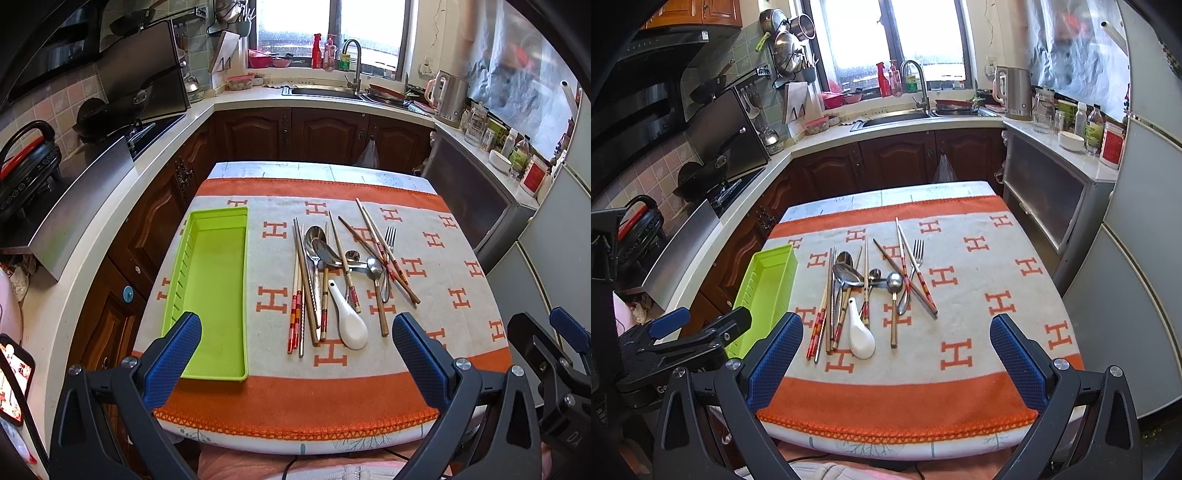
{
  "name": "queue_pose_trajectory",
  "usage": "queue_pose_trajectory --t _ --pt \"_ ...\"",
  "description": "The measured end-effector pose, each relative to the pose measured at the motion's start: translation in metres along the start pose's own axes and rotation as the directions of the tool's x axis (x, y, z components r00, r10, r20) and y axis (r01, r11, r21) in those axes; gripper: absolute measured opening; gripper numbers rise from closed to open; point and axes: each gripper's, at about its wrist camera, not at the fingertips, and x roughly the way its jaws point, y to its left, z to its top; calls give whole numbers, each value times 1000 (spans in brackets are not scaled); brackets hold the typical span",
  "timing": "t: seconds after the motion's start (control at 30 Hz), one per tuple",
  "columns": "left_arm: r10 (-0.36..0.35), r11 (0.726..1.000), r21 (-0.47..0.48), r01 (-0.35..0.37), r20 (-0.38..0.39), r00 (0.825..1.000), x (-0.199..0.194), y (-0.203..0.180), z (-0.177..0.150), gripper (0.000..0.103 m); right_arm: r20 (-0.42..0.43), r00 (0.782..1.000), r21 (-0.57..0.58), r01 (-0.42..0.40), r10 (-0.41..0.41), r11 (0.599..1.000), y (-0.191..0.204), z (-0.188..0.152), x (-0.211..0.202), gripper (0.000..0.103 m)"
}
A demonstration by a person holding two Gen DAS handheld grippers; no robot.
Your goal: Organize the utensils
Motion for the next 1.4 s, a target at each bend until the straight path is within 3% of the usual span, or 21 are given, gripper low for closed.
queue_pose_trajectory --t 0.27,0.5,0.57,0.63,0.8,0.9,0.93,1.03,1.27,1.4 --pt "-58 997 -52 56 -33 998 27 7 12 102 -22 1000 32 4 -4 999 -14 14 16 102" --pt "-46 995 -85 53 77 996 52 26 41 102 15 1000 69 11 -12 998 -39 38 39 101" --pt "-55 995 -78 60 71 996 59 29 52 102 13 1000 60 -6 5 998 -44 49 50 94" --pt "-58 996 -63 61 45 997 69 31 64 102 -5 1000 52 -19 19 998 -48 60 63 79" --pt "15 1000 -9 -15 37 999 96 32 80 102 -69 996 54 -54 58 997 -54 86 110 72" --pt "28 1000 -9 -28 -23 999 125 33 85 100 -123 990 52 -70 76 996 -54 99 144 65" --pt "21 1000 -13 -21 -58 998 137 33 85 95 -141 986 52 -81 87 995 -53 102 156 64" --pt "-47 998 -49 39 -170 984 173 32 83 88 -207 971 68 -104 116 992 -53 107 194 60" --pt "-112 993 -75 90 -373 921 250 15 63 43 -353 918 129 -142 179 981 -60 111 288 46" --pt "-127 991 -88 99 -427 895 275 10 54 37 -428 881 160 -147 202 976 -62 105 335 42"
